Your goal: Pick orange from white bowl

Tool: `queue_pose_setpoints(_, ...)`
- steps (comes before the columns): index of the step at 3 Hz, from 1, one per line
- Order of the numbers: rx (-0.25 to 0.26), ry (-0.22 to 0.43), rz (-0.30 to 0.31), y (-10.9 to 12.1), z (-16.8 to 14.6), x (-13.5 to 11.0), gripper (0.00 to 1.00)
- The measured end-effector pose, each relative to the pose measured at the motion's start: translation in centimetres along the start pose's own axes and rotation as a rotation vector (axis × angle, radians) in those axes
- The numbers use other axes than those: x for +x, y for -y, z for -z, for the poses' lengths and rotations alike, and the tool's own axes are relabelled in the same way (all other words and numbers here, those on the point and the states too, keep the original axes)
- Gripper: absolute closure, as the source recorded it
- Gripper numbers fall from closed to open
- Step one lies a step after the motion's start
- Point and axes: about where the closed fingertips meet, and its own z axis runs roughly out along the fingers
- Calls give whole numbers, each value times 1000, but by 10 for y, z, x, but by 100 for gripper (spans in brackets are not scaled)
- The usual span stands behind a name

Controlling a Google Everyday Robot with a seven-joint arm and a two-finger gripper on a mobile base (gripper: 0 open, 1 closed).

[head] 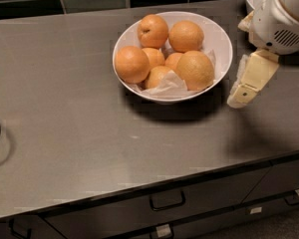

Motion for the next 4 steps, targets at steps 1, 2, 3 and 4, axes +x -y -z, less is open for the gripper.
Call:
queue_pose_setpoints(1,18,45,-49,4,-6,-8,0)
queue_pose_setpoints(2,27,101,-97,7,-15,-18,0)
queue_pose_setpoints(3,25,170,-146,8,-26,-28,0)
queue_pose_setpoints(4,-12,278,-151,6,-33,-40,0)
